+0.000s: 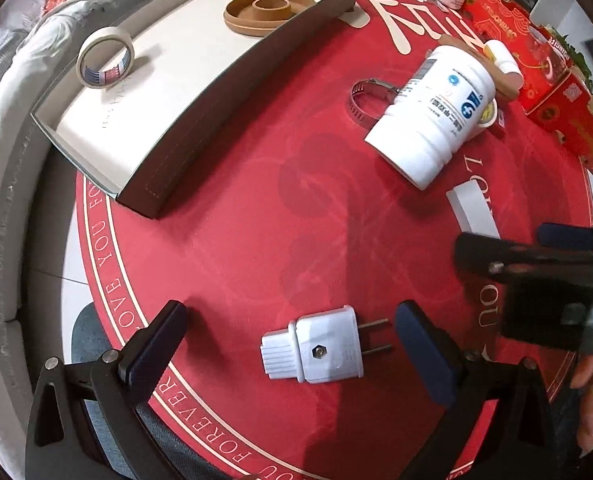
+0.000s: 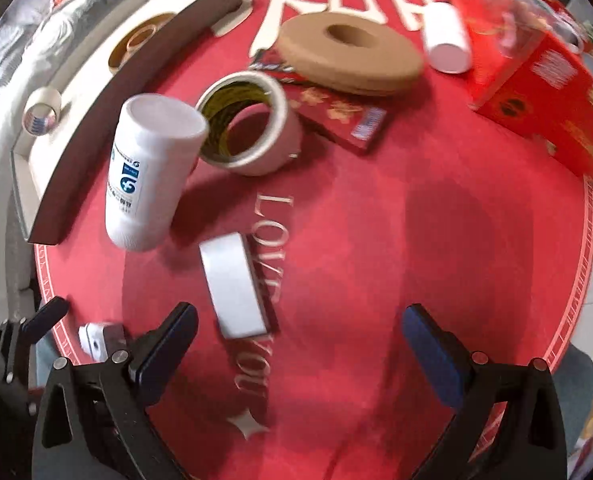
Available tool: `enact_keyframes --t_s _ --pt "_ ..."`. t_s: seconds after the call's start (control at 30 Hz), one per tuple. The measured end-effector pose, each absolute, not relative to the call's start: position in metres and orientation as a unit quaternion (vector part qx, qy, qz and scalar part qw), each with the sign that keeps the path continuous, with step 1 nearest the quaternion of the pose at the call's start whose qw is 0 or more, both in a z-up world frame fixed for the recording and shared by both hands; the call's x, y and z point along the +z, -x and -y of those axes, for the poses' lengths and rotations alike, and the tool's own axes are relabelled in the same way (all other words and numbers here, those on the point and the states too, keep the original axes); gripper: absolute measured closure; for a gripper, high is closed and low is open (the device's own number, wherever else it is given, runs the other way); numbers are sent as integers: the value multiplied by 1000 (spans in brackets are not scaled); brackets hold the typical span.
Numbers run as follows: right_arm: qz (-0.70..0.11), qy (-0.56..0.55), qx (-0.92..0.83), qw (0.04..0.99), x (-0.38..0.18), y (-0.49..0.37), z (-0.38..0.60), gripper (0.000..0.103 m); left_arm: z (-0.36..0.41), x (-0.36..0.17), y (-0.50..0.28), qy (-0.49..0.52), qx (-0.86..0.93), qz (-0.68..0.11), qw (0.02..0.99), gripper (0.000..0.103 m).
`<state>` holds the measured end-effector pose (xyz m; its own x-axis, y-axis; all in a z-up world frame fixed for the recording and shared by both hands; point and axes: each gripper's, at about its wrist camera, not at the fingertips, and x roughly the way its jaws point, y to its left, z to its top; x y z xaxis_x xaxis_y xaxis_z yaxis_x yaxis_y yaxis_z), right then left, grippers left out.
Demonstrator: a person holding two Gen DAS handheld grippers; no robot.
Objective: Organize rigid objects
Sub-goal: 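Grasp white plug with left tool while right tool grasps white rectangular block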
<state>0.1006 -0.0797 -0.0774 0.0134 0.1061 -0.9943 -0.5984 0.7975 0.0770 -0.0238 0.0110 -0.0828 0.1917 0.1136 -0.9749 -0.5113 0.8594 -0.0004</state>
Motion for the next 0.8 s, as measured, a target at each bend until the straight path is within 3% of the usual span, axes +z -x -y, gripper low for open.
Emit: enact_keyframes --t_s 0.57,0.67,0.73,0.77,0.8 --pt "-618 235 267 702 -89 -74 77 0 -19 -93 27 200 248 -593 740 0" --pt "-624 245 270 692 -91 -76 73 2 -16 -92 25 203 244 -602 733 4" --pt "-619 252 279 690 -87 -76 65 10 -10 -87 24 196 236 -603 737 18" --pt "-616 256 285 688 -83 -79 60 23 -6 -83 22 194 234 -602 739 24" --pt "-614 260 290 687 -79 -77 56 41 -3 -80 22 189 229 -600 743 40"
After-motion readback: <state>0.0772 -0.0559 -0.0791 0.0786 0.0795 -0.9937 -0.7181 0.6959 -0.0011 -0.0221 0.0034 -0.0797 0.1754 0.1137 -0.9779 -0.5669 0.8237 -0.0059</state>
